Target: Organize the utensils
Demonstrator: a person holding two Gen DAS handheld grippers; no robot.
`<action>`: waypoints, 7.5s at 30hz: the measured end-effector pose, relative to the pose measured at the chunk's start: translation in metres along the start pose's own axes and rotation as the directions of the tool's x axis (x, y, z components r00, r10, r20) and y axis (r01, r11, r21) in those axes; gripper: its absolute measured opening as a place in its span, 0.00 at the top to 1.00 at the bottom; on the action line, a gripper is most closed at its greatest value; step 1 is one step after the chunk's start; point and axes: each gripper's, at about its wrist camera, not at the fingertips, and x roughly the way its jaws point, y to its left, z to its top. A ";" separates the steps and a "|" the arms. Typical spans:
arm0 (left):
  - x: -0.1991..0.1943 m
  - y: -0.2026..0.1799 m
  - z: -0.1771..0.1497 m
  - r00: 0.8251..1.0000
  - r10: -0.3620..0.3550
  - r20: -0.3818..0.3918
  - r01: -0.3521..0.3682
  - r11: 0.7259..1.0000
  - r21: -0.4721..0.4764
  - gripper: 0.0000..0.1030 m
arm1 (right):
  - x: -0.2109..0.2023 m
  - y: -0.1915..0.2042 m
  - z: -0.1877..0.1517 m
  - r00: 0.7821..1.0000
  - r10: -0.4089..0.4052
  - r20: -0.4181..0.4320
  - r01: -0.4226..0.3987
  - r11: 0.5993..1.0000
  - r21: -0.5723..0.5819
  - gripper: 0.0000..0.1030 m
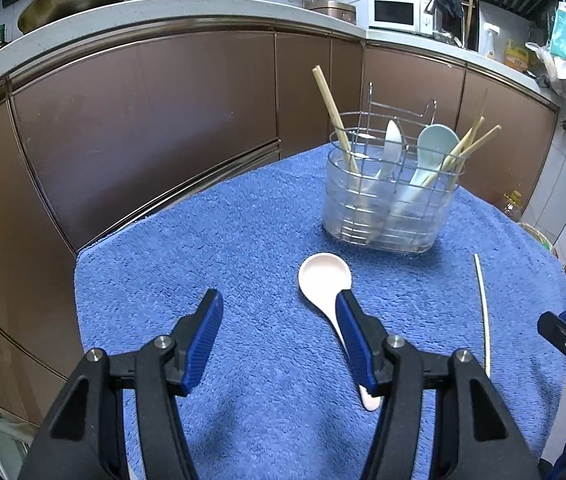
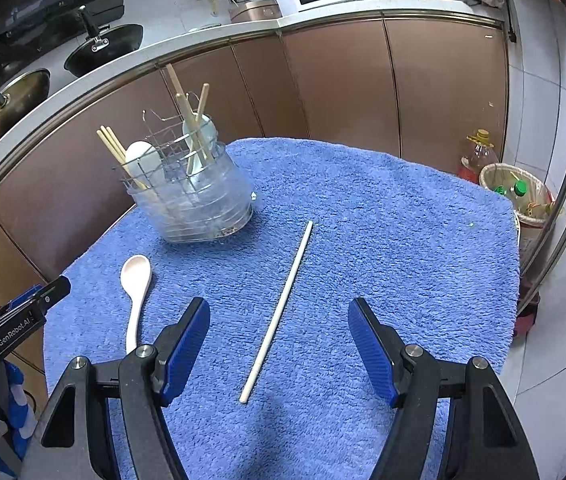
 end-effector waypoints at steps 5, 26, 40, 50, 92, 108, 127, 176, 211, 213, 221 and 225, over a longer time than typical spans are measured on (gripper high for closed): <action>0.012 0.001 0.000 0.999 -0.011 -0.034 0.011 1.000 -0.001 0.45 | 0.009 -0.001 0.001 1.000 0.004 -0.017 -0.004 1.000 -0.009 0.33; 0.128 0.053 0.033 0.801 -0.539 -0.261 0.462 0.833 -0.303 0.63 | 0.081 -0.026 0.056 0.972 0.086 -0.221 -0.091 0.996 -0.012 0.57; 0.161 0.011 0.039 0.791 -0.478 -0.383 0.431 0.879 -0.205 0.88 | 0.156 -0.004 0.091 0.905 -0.103 -0.413 0.044 0.988 -0.150 0.90; 0.118 0.017 0.042 0.831 -0.487 -0.269 0.449 0.873 -0.190 0.91 | 0.107 0.005 0.090 0.942 0.028 -0.334 -0.065 0.993 -0.100 0.94; -0.012 -0.017 0.220 0.929 -0.103 0.355 0.118 0.993 -0.021 0.91 | -0.058 0.127 0.200 0.907 0.268 0.325 -0.158 0.931 -0.328 0.95; 0.060 -0.050 0.179 0.934 -0.102 0.343 0.102 0.995 0.019 0.79 | 0.027 0.105 0.168 0.952 0.190 0.238 -0.114 0.947 -0.302 0.72; -0.063 -0.003 0.145 0.912 -0.112 0.395 0.120 0.993 0.005 0.44 | -0.087 0.093 0.114 0.921 0.144 0.361 -0.048 0.964 -0.262 0.43; -0.300 0.013 -0.012 0.804 -0.016 0.595 -0.017 0.999 0.051 0.30 | -0.274 0.109 -0.017 0.810 -0.002 0.587 0.111 0.982 -0.151 0.00; -0.304 0.023 -0.020 0.796 0.052 0.603 -0.060 0.998 -0.007 0.30 | -0.284 0.107 -0.021 0.775 -0.099 0.625 0.196 0.977 -0.088 0.00; -0.305 0.023 -0.021 0.795 0.053 0.604 -0.062 0.998 -0.007 0.30 | -0.284 0.107 -0.021 0.775 -0.096 0.624 0.193 0.977 -0.089 0.00; -0.306 0.022 -0.022 0.794 0.053 0.606 -0.063 0.998 -0.005 0.30 | -0.284 0.108 -0.021 0.775 -0.098 0.625 0.194 0.977 -0.088 0.00; -0.308 0.022 -0.023 0.792 0.052 0.609 -0.064 0.998 -0.002 0.30 | -0.284 0.108 -0.021 0.775 -0.098 0.624 0.194 0.977 -0.088 0.00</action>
